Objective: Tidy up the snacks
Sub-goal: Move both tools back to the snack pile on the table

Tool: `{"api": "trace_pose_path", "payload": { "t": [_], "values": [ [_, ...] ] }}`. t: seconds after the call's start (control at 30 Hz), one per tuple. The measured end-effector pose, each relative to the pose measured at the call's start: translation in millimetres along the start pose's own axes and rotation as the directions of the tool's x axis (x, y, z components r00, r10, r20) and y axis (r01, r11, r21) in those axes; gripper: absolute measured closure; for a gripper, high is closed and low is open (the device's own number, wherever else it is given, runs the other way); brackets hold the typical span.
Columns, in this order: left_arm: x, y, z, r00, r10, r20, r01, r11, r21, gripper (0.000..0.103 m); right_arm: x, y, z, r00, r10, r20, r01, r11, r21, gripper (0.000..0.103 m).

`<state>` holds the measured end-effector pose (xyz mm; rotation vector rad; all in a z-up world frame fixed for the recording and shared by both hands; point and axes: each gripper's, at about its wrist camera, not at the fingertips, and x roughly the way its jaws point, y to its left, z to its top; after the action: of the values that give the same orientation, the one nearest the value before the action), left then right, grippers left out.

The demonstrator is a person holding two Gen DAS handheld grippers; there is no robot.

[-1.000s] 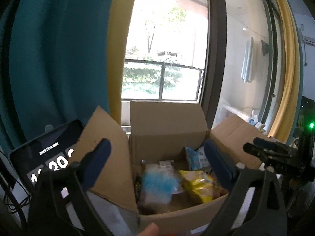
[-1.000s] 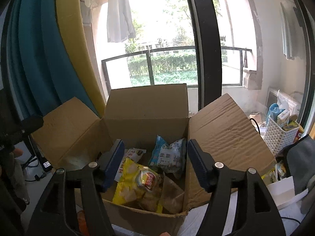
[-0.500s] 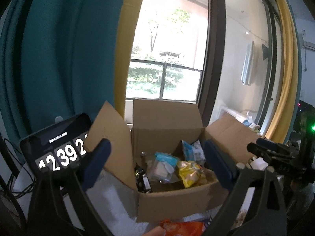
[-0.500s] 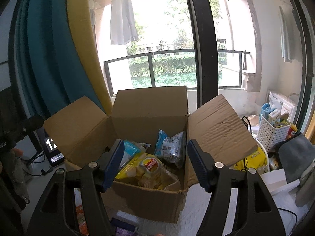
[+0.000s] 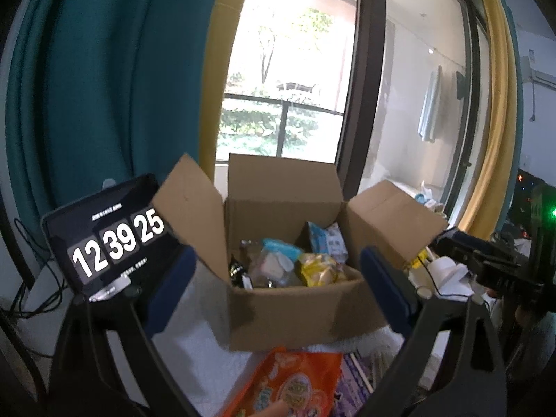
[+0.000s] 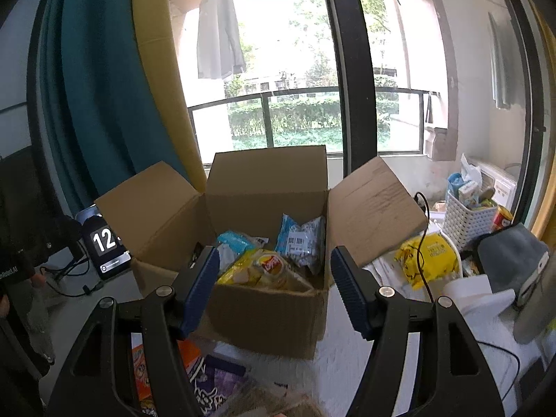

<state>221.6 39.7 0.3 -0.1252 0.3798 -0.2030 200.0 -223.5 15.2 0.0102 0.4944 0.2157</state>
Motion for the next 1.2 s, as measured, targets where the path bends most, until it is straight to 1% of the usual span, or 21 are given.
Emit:
{"api": "trace_pose_path", "payload": {
  "t": [0.43, 0.67, 0.87, 1.2],
  "values": [
    [-21, -13, -30, 0.999, 0.002, -0.039, -0.002, 1.000, -0.014, 0.007, -27, -4, -27, 1.000, 0.001, -0.024, 0.000, 1.000, 0.005, 0.033],
    [-21, -18, -53, 0.996, 0.007, -0.086, -0.009, 1.000, -0.024, 0.007, -32, -8, -46, 0.999, 0.012, -0.053, -0.013, 1.000, 0.000, 0.033],
    [-19, -22, -72, 0.992, 0.011, -0.128, -0.015, 0.999, -0.031, 0.007, -33, -14, -61, 0.997, 0.022, -0.078, -0.022, 1.000, -0.001, 0.032],
    [-11, -30, -99, 0.979, 0.018, -0.204, -0.024, 0.999, -0.028, 0.007, -26, -20, -89, 0.989, 0.051, -0.136, -0.053, 0.999, -0.009, 0.031]
  ]
}}
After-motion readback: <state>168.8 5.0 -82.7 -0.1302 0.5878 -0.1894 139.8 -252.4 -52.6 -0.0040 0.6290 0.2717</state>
